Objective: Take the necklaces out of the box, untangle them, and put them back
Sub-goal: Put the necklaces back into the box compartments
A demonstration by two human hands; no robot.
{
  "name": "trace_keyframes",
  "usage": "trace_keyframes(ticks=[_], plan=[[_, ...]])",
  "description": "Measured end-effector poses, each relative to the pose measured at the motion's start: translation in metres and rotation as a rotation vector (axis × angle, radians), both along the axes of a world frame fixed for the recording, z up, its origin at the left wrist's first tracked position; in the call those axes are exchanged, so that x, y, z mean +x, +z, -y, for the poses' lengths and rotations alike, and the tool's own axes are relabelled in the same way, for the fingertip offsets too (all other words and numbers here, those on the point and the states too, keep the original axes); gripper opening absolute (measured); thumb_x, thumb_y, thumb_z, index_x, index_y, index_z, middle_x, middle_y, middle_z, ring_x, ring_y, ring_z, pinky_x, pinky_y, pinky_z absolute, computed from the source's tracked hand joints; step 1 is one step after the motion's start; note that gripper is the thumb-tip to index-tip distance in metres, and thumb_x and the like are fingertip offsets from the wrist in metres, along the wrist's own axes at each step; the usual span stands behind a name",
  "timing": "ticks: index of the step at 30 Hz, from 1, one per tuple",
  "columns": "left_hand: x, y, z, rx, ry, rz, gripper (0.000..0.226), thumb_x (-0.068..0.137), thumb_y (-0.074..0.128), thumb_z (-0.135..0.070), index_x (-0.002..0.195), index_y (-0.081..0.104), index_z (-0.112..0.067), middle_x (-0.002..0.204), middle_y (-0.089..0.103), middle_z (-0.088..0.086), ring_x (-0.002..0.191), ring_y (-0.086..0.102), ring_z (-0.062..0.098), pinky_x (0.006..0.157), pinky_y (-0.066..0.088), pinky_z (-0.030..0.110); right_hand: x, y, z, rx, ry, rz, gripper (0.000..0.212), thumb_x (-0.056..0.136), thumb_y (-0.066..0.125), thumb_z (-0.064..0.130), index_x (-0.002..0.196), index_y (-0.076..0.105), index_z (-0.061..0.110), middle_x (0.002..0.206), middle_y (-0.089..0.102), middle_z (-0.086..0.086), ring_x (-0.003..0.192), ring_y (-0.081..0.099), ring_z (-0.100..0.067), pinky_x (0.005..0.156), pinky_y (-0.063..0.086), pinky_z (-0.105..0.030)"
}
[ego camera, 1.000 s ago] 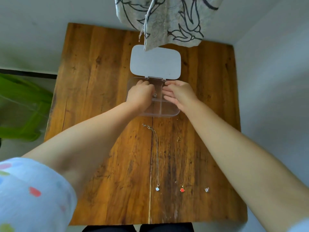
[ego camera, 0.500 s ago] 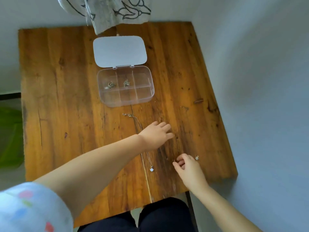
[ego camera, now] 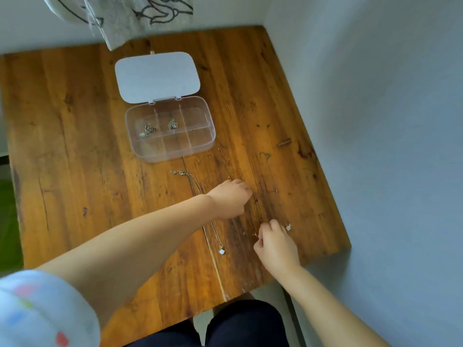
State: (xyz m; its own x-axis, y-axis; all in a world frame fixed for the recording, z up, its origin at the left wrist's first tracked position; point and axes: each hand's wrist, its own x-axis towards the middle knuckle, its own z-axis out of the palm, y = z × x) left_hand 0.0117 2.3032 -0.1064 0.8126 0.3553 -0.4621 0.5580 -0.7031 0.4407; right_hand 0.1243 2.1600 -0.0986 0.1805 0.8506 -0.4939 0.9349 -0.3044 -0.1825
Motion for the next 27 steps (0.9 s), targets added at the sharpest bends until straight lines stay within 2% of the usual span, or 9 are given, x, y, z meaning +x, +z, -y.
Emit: trace_keyframes(ticks=[2, 4, 7, 11, 13, 17, 19, 24, 27], plan=[[-0.007, 0.003, -0.001, -0.246, 0.184, 0.057, 0.006, 0.086, 0.049, -0.01, 0.08, 0.047, -0.011, 0.078, 0.05, 0.003, 0.074, 0.049, 0.022, 0.061, 0.04, 0.03, 0.005, 0.0, -0.001, 0.01, 0.008, -0.028, 0.016, 0.091, 0.052, 0.019, 0.103, 0.059, 0.012, 0.105, 0.055, -0.002, 0.095, 0.059, -0.019, 0.074, 0.048, -0.026], [-0.015, 0.004, 0.001, -0.359, 0.291, 0.107, 0.009, 0.086, 0.052, -0.011, 0.078, 0.047, -0.012, 0.074, 0.052, 0.002, 0.062, 0.047, 0.017, 0.053, 0.038, 0.025, 0.006, 0.003, -0.004, -0.002, 0.0, -0.068, 0.024, 0.091, 0.055, 0.025, 0.113, 0.056, 0.016, 0.112, 0.056, 0.001, 0.103, 0.058, -0.016, 0.083, 0.05, -0.025], [-0.018, 0.012, 0.004, -0.492, 0.445, 0.223, 0.003, 0.085, 0.055, -0.011, 0.083, 0.054, -0.012, 0.079, 0.055, -0.002, 0.062, 0.048, 0.008, 0.055, 0.04, 0.017, 0.002, 0.014, -0.019, -0.035, -0.17, -0.285, 0.042, 0.09, 0.059, 0.03, 0.129, 0.046, 0.019, 0.128, 0.05, 0.005, 0.12, 0.049, -0.012, 0.099, 0.045, -0.027], [-0.027, 0.036, -0.001, -0.636, 0.637, 0.365, 0.008, 0.087, 0.052, -0.009, 0.086, 0.059, -0.011, 0.074, 0.065, 0.0, 0.065, 0.059, 0.009, 0.066, 0.051, 0.025, -0.009, 0.029, -0.049, -0.106, -0.35, -0.648, 0.019, 0.093, 0.057, 0.025, 0.111, 0.058, 0.023, 0.119, 0.058, 0.006, 0.1, 0.054, -0.004, 0.09, 0.046, -0.017], [-0.043, 0.046, -0.008, -0.641, 0.725, 0.395, 0.01, 0.089, 0.052, -0.009, 0.093, 0.062, -0.012, 0.076, 0.068, 0.002, 0.065, 0.061, 0.006, 0.067, 0.051, 0.018, -0.011, 0.034, -0.062, -0.13, -0.356, -0.696, 0.02, 0.094, 0.054, 0.026, 0.111, 0.063, 0.02, 0.115, 0.063, 0.006, 0.091, 0.057, 0.002, 0.081, 0.049, -0.014], [-0.093, 0.061, -0.031, -0.623, 0.844, 0.346, 0.014, 0.091, 0.055, -0.015, 0.101, 0.065, -0.017, 0.081, 0.069, -0.002, 0.071, 0.063, 0.005, 0.068, 0.05, 0.014, -0.012, 0.046, -0.095, -0.012, -0.39, -0.756, 0.017, 0.095, 0.052, 0.023, 0.101, 0.067, 0.021, 0.105, 0.069, 0.011, 0.102, 0.063, -0.004, 0.091, 0.049, -0.023], [-0.116, 0.065, -0.039, -0.621, 0.869, 0.281, 0.012, 0.09, 0.057, -0.018, 0.098, 0.067, -0.019, 0.083, 0.07, -0.001, 0.072, 0.062, 0.006, 0.072, 0.052, 0.026, -0.017, 0.055, -0.117, 0.061, -0.45, -0.839, 0.017, 0.096, 0.05, 0.017, 0.099, 0.067, 0.016, 0.101, 0.071, 0.006, 0.099, 0.067, -0.008, 0.085, 0.055, -0.023], [-0.152, 0.07, -0.05, -0.657, 1.079, 0.349, 0.011, 0.088, 0.061, -0.017, 0.082, 0.071, -0.015, 0.076, 0.068, -0.003, 0.07, 0.064, 0.006, 0.072, 0.054, 0.018, -0.048, 0.068, -0.176, 0.136, -0.488, -0.996, 0.016, 0.097, 0.048, 0.01, 0.098, 0.064, 0.008, 0.1, 0.07, -0.004, 0.096, 0.069, -0.013, 0.084, 0.057, -0.025], [-0.159, 0.059, -0.055, -0.43, 1.262, 0.363, 0.015, 0.089, 0.058, -0.016, 0.077, 0.066, -0.017, 0.075, 0.068, 0.001, 0.069, 0.065, 0.012, 0.067, 0.055, 0.022, -0.081, 0.065, -0.204, 0.117, -0.468, -1.063, 0.016, 0.097, 0.048, 0.008, 0.09, 0.063, 0.009, 0.095, 0.07, -0.005, 0.093, 0.069, -0.014, 0.082, 0.058, -0.023]])
